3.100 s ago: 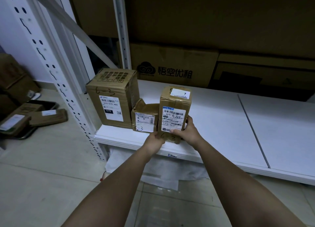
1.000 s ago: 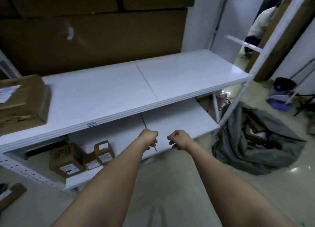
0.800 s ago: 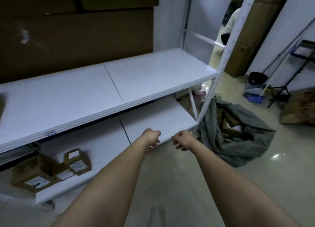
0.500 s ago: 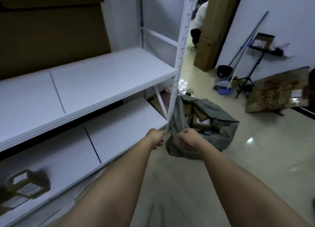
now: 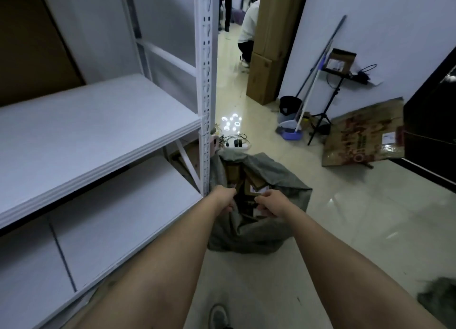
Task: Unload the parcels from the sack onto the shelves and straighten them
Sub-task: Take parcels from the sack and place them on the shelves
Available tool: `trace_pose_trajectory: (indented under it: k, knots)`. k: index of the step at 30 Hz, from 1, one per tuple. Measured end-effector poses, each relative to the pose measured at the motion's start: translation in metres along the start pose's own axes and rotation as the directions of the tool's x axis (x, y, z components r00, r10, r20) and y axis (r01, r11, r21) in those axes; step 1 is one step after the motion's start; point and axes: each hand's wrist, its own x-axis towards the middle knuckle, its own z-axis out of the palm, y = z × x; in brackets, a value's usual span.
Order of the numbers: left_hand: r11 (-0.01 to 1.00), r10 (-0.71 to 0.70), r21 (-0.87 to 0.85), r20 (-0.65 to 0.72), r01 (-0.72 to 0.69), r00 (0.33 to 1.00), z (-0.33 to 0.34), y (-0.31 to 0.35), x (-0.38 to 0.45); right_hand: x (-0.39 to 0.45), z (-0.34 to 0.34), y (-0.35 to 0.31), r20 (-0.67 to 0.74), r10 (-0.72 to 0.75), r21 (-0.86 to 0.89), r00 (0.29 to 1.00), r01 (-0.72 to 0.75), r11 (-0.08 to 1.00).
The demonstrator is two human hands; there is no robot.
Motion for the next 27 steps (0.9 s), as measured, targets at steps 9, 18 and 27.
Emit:
trace_pose_trajectory:
  k: [9, 18, 27]
  knots:
    - [0.996, -0.077, -0.041, 0.006, 0.078, 0.997, 0.013, 0.084, 0.114, 0.108, -0.075, -0.029, 0.067, 0.021, 0.022, 0.998, -0.022, 0.999]
    - [0.963, -0.209, -0.187, -0.074, 0.192, 0.975, 0.056, 0.130, 0.228, 0.253, -0.132, -0.037, 0.158, 0.009, -0.060, 0.987, 0.001, 0.998]
    - [0.831, -0.380, -0.454, -0.045, 0.320, 0.924, 0.126, 0.136, 0.355, 0.399, -0.151, 0.015, 0.228, 0.166, -0.134, 0.960, -0.138, 0.981]
